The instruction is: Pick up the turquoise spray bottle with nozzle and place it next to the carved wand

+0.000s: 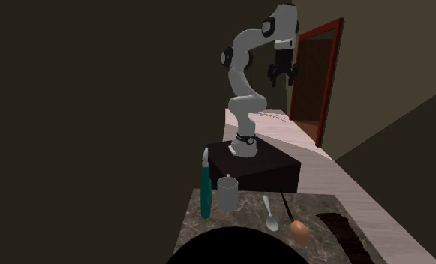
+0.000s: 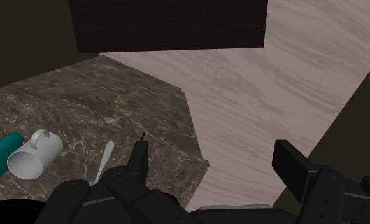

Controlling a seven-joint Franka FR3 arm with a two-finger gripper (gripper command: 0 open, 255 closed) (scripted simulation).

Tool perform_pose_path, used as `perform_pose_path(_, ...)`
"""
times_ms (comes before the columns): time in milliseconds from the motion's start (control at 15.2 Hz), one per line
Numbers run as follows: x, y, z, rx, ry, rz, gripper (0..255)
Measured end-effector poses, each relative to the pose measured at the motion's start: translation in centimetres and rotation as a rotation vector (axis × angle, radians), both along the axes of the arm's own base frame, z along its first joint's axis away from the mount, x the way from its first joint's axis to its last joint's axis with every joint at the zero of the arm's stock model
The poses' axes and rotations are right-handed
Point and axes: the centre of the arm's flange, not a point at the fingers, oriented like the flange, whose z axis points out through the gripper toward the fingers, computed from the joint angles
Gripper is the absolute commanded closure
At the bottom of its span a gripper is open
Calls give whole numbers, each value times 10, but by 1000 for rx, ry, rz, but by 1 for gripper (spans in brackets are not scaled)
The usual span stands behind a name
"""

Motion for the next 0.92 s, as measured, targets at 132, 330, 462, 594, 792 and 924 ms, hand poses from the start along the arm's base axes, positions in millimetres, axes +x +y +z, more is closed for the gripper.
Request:
perform_pose_path(132, 3, -5, -3, 1, 1, -1, 0)
perform_pose_path(330, 19, -33, -10, 6, 7, -8, 0)
perform_pose_path(462, 31, -57, -21, 9, 12, -12, 0)
perform_pose_path(594, 46, -77, -26, 13, 15, -17, 0)
perform_pose_path(792, 64, -111, -37, 18, 22, -24, 0)
perform_pose_path(924, 77, -135, -47, 21, 26, -30, 0)
